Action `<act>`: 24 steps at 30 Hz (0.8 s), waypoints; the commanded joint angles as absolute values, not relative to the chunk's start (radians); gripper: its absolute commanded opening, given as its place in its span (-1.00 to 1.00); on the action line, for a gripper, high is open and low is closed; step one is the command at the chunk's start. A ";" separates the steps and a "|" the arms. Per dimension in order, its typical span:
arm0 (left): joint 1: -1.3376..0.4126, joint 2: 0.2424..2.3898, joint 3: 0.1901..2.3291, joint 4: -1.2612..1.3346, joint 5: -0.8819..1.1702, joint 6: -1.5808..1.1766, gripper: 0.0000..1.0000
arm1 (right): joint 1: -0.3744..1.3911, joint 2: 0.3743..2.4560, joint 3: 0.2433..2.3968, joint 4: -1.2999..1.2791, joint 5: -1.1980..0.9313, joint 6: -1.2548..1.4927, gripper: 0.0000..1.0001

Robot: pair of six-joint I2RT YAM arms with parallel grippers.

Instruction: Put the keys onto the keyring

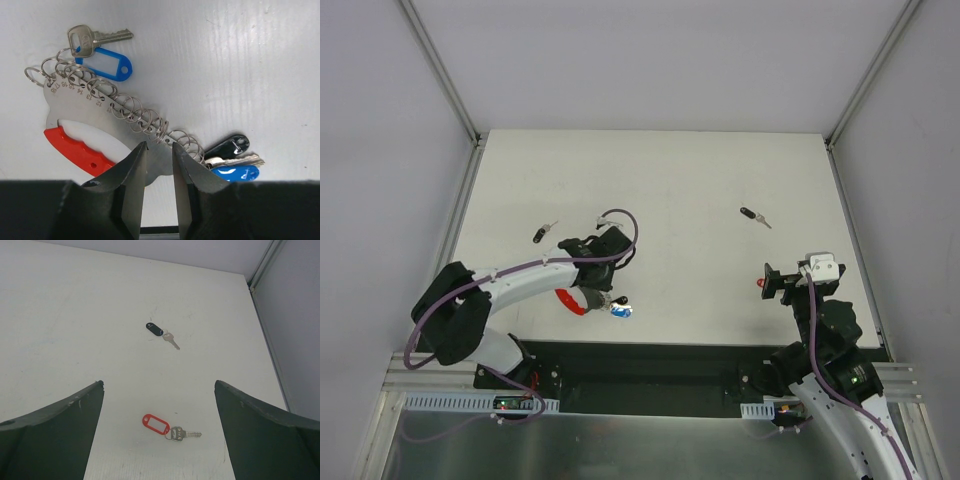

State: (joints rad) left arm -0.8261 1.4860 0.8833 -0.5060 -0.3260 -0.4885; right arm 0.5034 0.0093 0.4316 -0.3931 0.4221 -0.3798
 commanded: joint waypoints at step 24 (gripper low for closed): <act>-0.844 1.499 0.819 -0.445 -0.339 -0.555 -0.69 | 0.502 -0.124 0.431 -0.351 0.436 -0.387 0.92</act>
